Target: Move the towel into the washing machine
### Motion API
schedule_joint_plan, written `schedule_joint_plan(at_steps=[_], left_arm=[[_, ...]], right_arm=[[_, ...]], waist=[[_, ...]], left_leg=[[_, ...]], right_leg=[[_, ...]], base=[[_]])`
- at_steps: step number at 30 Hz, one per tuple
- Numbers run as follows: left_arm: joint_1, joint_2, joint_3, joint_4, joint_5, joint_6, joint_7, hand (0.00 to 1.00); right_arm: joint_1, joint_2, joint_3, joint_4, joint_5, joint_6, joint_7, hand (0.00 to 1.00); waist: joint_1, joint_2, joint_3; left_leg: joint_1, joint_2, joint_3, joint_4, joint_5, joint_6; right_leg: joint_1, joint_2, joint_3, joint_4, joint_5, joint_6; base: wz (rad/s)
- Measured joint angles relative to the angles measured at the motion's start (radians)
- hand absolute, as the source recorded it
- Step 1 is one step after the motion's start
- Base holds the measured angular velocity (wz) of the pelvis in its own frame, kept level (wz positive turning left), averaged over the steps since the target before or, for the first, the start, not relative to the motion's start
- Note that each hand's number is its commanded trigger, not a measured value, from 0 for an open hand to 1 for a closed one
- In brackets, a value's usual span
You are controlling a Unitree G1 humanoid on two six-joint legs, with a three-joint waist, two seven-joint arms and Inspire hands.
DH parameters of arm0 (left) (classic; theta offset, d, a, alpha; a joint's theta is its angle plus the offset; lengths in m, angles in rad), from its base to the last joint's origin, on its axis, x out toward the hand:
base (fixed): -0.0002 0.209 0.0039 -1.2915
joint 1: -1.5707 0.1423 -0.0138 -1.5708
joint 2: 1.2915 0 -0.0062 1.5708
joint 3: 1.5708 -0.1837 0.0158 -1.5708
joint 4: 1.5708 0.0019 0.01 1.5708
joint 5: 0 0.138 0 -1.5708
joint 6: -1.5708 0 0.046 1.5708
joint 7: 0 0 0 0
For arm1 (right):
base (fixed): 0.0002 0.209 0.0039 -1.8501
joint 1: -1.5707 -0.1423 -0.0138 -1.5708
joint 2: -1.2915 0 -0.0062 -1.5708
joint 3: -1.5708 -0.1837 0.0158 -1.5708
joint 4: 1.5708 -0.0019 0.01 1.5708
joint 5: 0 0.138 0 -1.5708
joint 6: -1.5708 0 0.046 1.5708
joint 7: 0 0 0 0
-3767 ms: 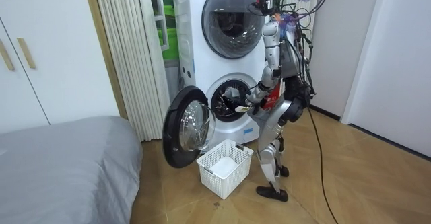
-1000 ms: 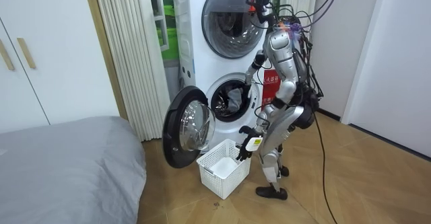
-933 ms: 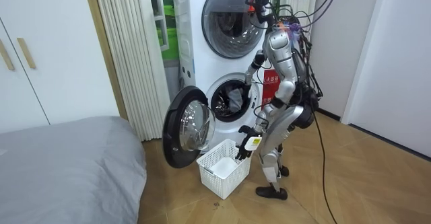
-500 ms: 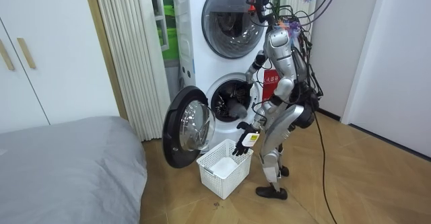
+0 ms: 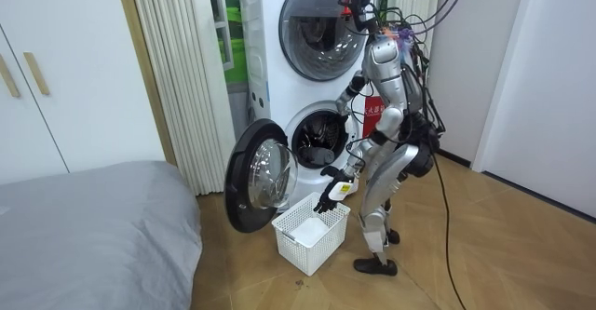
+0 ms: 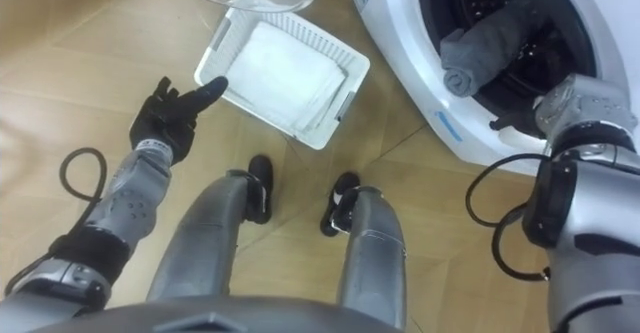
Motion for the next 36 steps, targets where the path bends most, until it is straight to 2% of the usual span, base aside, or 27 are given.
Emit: schedule_joint_plan(at_steps=[3, 5, 10, 12, 14, 18, 21, 24, 26, 27, 29, 32, 36], left_arm=[[-0.004, -0.01, -0.003, 0.0, 0.002, -0.001, -0.001, 0.0], [-0.004, -0.02, -0.002, 0.001, 0.012, -0.006, -0.001, 0.0], [-0.005, -0.034, -0.003, 0.044, 0.071, -0.008, -0.009, 0.0], [-0.006, -0.034, -0.002, 0.05, 0.091, -0.008, -0.011, 0.0], [-0.017, -0.038, -0.002, 0.117, 0.152, -0.009, -0.033, 0.0], [0.0, -0.037, -0.002, 0.189, 0.228, -0.009, -0.049, 0.0], [0.02, -0.016, -0.003, 0.281, 0.272, -0.008, -0.086, 0.0], [0.047, 0.024, 0.0, 0.391, 0.326, -0.005, -0.128, 0.0], [0.077, 0.054, 0.012, 0.435, 0.402, 0.004, -0.152, 0.0], [0.092, 0.061, 0.022, 0.444, 0.416, 0.003, -0.158, 0.0], [0.116, 0.082, 0.053, 0.49, 0.423, 0.005, -0.168, 0.0], [0.136, 0.088, 0.06, 0.513, 0.449, 0.006, -0.184, 0.0], [0.183, 0.089, 0.091, 0.502, 0.553, 0.006, -0.201, 0.0]], right_arm=[[0.001, 0.008, 0.0, -0.013, 0.0, -0.02, -0.021, 0.0], [0.001, 0.021, 0.0, -0.022, -0.002, -0.056, -0.028, 0.0], [0.031, 0.051, 0.002, -0.05, -0.004, -0.092, 0.005, 0.0], [0.057, 0.067, 0.013, -0.078, -0.004, -0.117, 0.027, 0.0], [0.109, 0.086, 0.031, -0.079, -0.003, -0.143, 0.079, 0.0], [0.202, 0.122, 0.072, -0.073, -0.042, -0.15, 0.191, 0.0], [0.27, 0.149, 0.143, -0.002, -0.142, -0.15, 0.304, 0.0], [0.377, 0.171, 0.204, 0.069, -0.27, -0.148, 0.424, 0.0], [0.466, 0.172, 0.252, 0.086, -0.386, -0.148, 0.504, 0.0], [0.492, 0.175, 0.264, 0.087, -0.43, -0.148, 0.526, 0.0], [0.569, 0.193, 0.329, 0.088, -0.615, -0.147, 0.6, 0.0], [0.625, 0.195, 0.439, 0.089, -0.771, -0.123, 0.673, 0.0], [0.646, 0.203, 0.448, 0.08, -0.949, -0.1, 0.727, 0.0]], waist=[[0.001, 0.0, -0.0001], [0.002, 0.002, -0.0003], [0.008, 0.019, 0.0002], [0.015, 0.021, -0.0004], [0.038, 0.028, -0.0004], [0.041, 0.048, -0.0027], [0.046, 0.058, -0.0041], [0.049, 0.069, -0.0099], [0.049, 0.087, -0.021], [0.049, 0.09, -0.0226], [0.048, 0.103, -0.0288], [0.049, 0.126, -0.0346], [0.042, 0.144, -0.042]], left_leg=[[0.001, 0.0, 0.002, 0.001, 0.001, 0.001], [0.003, 0.002, 0.003, -0.002, 0.001, 0.001], [0.052, 0.009, 0.003, -0.034, 0.002, 0.002], [0.064, 0.013, 0.012, -0.053, 0.002, 0.003], [0.093, 0.02, 0.018, -0.074, 0.004, 0.001], [0.158, 0.021, 0.014, -0.12, 0.007, -0.004], [0.226, 0.021, 0.008, -0.168, 0.013, -0.013], [0.3, 0.021, 0.006, -0.216, 0.014, -0.018], [0.339, 0.018, 0.008, -0.25, 0.018, -0.024], [0.347, 0.019, 0.008, -0.252, 0.018, -0.024], [0.397, 0.021, 0.008, -0.274, 0.02, -0.028], [0.463, 0.018, 0.006, -0.311, 0.024, -0.034], [0.546, 0.016, 0.006, -0.363, 0.03, -0.044]], right_leg=[[0.003, 0.001, 0.0, -0.001, 0.0, 0.0], [0.007, 0.004, 0.0, -0.008, 0.001, 0.002], [0.06, 0.02, 0.002, -0.062, 0.018, 0.007], [0.067, 0.025, 0.006, -0.081, 0.025, 0.007], [0.096, 0.037, 0.012, -0.113, 0.036, 0.009], [0.17, 0.054, 0.007, -0.183, 0.046, 0.014], [0.246, 0.065, -0.002, -0.243, 0.055, 0.016], [0.323, 0.078, -0.002, -0.306, 0.061, 0.02], [0.362, 0.081, -0.003, -0.342, 0.067, 0.022], [0.372, 0.083, -0.003, -0.35, 0.067, 0.022], [0.428, 0.091, -0.002, -0.387, 0.072, 0.022], [0.495, 0.096, -0.005, -0.42, 0.073, 0.022], [0.564, 0.101, -0.012, -0.446, 0.074, 0.023]], base=[[0.0], [0.0], [-0.07], [-0.17], [-0.15], [0.0], [0.02], [-0.01], [-0.06], [-0.09], [-0.09], [0.04], [0.02]])
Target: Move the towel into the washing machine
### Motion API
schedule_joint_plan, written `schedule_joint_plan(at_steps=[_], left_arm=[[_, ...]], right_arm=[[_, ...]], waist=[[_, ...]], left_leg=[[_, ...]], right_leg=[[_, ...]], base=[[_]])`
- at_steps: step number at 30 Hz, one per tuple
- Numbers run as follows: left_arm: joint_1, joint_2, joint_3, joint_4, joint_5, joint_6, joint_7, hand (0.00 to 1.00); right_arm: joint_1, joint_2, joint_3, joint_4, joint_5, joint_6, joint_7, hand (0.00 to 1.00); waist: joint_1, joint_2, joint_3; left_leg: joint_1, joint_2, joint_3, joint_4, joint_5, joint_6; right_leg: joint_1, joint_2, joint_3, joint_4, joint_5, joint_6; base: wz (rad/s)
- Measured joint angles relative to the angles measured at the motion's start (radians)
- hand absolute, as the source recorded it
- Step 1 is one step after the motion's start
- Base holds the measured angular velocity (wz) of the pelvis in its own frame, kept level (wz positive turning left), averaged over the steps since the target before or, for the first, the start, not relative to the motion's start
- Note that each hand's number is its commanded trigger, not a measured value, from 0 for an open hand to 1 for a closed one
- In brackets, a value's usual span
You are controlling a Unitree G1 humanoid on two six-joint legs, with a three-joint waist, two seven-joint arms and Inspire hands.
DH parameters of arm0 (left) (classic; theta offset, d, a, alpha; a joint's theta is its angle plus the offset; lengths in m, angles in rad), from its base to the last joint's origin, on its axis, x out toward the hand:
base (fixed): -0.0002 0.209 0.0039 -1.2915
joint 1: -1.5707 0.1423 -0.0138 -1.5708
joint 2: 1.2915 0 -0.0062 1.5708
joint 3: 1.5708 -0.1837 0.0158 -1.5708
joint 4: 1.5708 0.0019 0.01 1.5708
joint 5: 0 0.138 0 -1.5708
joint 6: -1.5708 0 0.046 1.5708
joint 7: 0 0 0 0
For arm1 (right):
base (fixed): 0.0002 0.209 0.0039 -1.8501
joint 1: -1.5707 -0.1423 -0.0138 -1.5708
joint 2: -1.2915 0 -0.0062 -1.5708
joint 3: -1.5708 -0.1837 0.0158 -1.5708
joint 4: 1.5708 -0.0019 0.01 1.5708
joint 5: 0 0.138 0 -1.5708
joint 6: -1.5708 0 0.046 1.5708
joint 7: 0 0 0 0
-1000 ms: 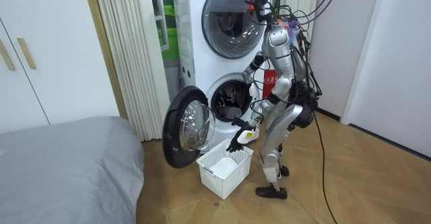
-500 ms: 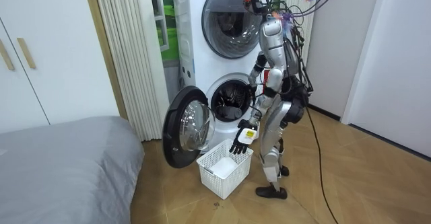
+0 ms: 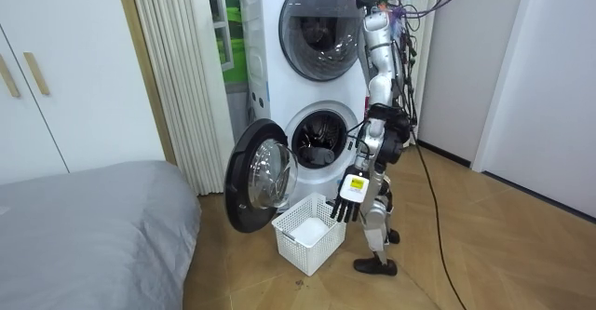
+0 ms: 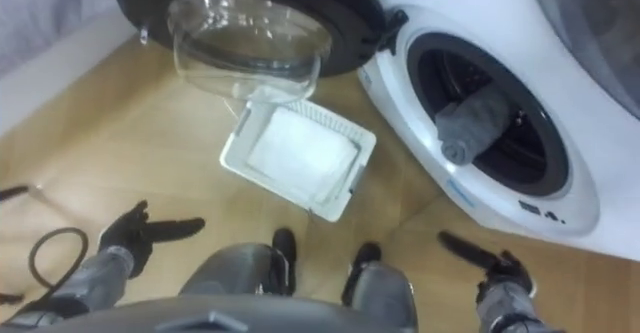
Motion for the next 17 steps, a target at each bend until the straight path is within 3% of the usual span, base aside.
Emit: schedule_joint_plan(at_steps=[8, 17], left_arm=[[0.099, -0.007, 0.047, -0.004, 0.175, 0.001, -0.001, 0.0], [0.114, -0.028, 0.055, -0.005, 0.233, 0.001, -0.001, 0.0]], right_arm=[[0.045, 0.018, 0.019, -0.046, -0.397, 0.009, 0.08, 0.0], [0.072, 0.052, 0.013, -0.052, -0.53, 0.007, 0.087, 0.0]], waist=[[-0.018, 0.006, -0.0055], [-0.026, -0.014, -0.0055]], left_leg=[[0.142, -0.006, -0.018, -0.066, 0.005, -0.015], [0.272, -0.011, -0.024, -0.124, 0.008, -0.025]], right_leg=[[0.144, 0.013, -0.022, -0.047, 0.0, -0.001], [0.269, 0.022, -0.025, -0.102, 0.0, 0.0]], base=[[0.06], [0.0]])
